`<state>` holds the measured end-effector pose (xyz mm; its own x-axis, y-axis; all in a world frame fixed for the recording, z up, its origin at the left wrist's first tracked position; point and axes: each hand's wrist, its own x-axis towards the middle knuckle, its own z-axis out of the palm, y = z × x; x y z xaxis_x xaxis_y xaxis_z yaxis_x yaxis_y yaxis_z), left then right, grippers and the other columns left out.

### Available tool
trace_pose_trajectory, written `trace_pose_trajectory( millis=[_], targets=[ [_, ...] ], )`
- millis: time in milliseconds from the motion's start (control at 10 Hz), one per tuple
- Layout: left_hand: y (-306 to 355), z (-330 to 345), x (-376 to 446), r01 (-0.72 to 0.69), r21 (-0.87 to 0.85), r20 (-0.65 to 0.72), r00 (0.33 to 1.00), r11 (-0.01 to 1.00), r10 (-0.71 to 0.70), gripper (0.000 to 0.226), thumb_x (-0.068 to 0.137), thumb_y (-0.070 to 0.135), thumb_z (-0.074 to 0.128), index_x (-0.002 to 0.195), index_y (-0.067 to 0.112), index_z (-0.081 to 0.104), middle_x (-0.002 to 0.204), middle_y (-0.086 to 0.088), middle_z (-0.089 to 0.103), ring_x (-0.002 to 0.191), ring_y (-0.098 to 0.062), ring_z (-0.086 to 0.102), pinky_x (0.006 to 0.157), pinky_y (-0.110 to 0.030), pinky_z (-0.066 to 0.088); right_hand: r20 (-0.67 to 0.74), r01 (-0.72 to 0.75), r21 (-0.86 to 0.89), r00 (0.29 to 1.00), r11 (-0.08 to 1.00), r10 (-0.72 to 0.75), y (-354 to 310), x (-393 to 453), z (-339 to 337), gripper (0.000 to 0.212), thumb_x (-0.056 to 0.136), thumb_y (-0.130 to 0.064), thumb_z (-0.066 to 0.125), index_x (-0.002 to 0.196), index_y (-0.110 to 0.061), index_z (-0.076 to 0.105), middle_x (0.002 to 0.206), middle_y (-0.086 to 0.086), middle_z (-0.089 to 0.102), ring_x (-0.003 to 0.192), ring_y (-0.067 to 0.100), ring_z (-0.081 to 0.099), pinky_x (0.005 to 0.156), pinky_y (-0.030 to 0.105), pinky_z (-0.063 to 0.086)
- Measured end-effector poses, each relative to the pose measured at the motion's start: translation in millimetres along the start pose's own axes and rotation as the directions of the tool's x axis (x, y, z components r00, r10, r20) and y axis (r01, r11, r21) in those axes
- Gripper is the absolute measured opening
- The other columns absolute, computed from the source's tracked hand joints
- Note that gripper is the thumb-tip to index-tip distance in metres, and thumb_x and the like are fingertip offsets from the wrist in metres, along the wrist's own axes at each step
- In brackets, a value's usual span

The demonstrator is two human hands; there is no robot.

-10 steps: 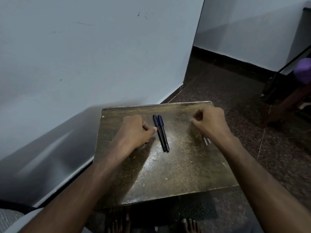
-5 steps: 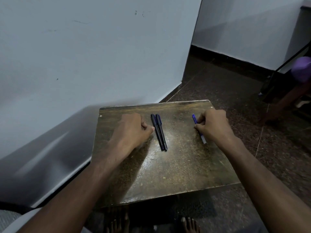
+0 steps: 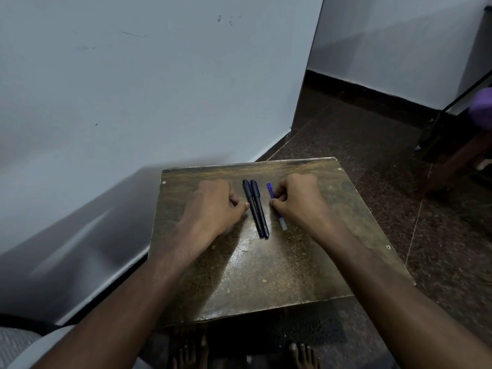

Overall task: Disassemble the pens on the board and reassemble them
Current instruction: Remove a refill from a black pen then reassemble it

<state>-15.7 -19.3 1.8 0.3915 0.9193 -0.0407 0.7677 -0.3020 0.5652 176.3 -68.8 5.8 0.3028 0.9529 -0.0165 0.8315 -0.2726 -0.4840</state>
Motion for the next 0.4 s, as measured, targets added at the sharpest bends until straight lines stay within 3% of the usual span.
trace_pose_trajectory(
  millis=[100,200,300,400],
  targets=[
    [-0.8,-0.2,0.5,-0.007,0.017,0.001,1.000,1.000,0.007,0.020,0.096,0.041,0.081,0.100,0.021,0.080,0.077,0.014,0.068,0.069,0.004,0.064,0.055,-0.009,0.040,-0.005,0.004,-0.017,1.000,1.000,-0.004,-3.9,-0.8,1.9,0.013,0.093,-0.020,0.086,0.100,-0.009,0.084,0.085,0.006,0.080,0.081,0.018,0.078,0.086,0.035,0.068],
    [-1.9,-0.6,0.6,-0.023,0.003,-0.003,1.000,1.000,0.023,0.020,0.096,0.040,0.081,0.102,0.021,0.081,0.079,0.013,0.070,0.071,0.003,0.065,0.058,-0.009,0.041,-0.020,0.003,0.004,1.000,1.000,-0.003,-2.4,0.6,2.0,0.014,0.092,-0.020,0.087,0.100,-0.008,0.085,0.083,0.005,0.080,0.078,0.016,0.078,0.083,0.031,0.067],
    [-3.8,0.1,2.1,-0.027,-0.022,0.013,1.000,0.999,0.027,0.016,0.096,0.037,0.081,0.103,0.022,0.080,0.085,0.010,0.075,0.075,0.002,0.068,0.067,-0.014,0.052,-0.020,-0.007,0.030,1.000,1.000,0.008,0.0,0.4,3.9,0.016,0.093,-0.023,0.087,0.100,-0.009,0.085,0.085,0.003,0.080,0.075,0.010,0.074,0.070,0.018,0.059],
    [-1.0,-1.3,1.9,-0.055,-0.035,-0.070,0.996,0.998,0.053,0.005,0.099,0.030,0.078,0.097,0.025,0.078,0.081,0.014,0.071,0.071,0.004,0.064,0.070,-0.015,0.057,-0.041,-0.056,0.118,0.997,0.991,0.061,2.0,0.9,-1.4,0.023,0.097,-0.033,0.081,0.101,-0.011,0.081,0.090,0.001,0.079,0.073,0.005,0.071,0.059,0.013,0.049]
  ],
)
